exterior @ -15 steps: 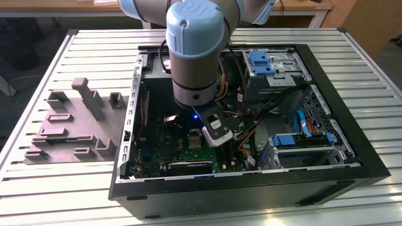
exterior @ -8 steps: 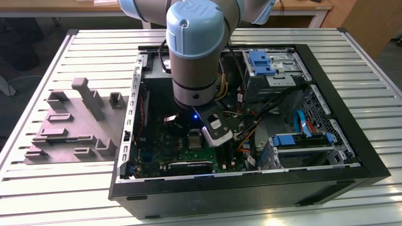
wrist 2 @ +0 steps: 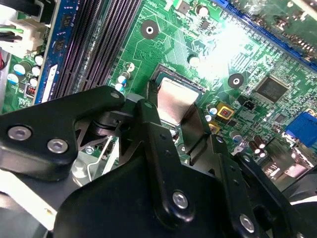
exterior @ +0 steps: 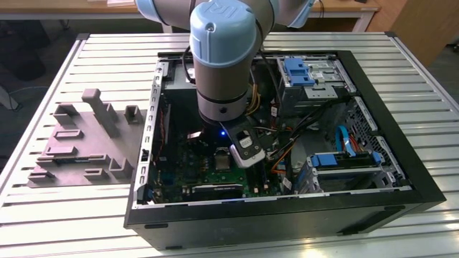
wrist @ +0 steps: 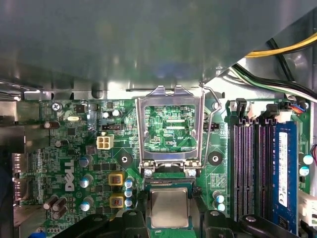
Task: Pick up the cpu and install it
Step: 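Place the cpu into insertion slot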
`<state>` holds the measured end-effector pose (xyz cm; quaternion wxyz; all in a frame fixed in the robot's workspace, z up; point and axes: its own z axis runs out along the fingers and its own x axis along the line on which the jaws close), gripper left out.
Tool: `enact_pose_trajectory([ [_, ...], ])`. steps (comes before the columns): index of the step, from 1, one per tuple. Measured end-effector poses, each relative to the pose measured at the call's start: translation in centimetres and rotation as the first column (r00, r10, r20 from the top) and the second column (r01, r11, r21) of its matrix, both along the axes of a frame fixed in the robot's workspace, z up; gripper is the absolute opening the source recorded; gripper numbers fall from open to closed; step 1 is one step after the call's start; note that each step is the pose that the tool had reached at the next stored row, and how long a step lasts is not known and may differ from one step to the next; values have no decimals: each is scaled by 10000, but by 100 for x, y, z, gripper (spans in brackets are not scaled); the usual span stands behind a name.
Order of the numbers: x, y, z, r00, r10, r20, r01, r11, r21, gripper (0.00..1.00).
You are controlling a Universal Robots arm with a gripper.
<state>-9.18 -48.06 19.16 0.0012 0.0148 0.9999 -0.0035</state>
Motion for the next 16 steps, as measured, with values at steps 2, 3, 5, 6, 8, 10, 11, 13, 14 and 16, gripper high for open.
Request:
enact_pose_trajectory([
  [2,1,0,0,10000,-18,0,18,10000,-1,44],
  [3,2,0,0,10000,-18,0,18,10000,-1,44],
  [5,3,4,-1,10000,-17,0,17,10000,0,44],
  [6,3,4,-2,10000,-17,-1,17,10000,-2,44],
  [8,2,4,-7,10000,-17,-1,17,10000,-1,44],
  [10,2,5,-13,10000,-31,-2,31,10000,-2,44],
  [11,3,4,-15,10000,-42,-2,42,10000,-2,44],
  [13,3,4,-21,10000,-52,-2,52,10000,-3,44],
  [14,3,4,-24,10000,-52,-2,52,10000,-3,44],
  [16,3,4,-31,10000,-53,-1,53,10000,-2,44],
])
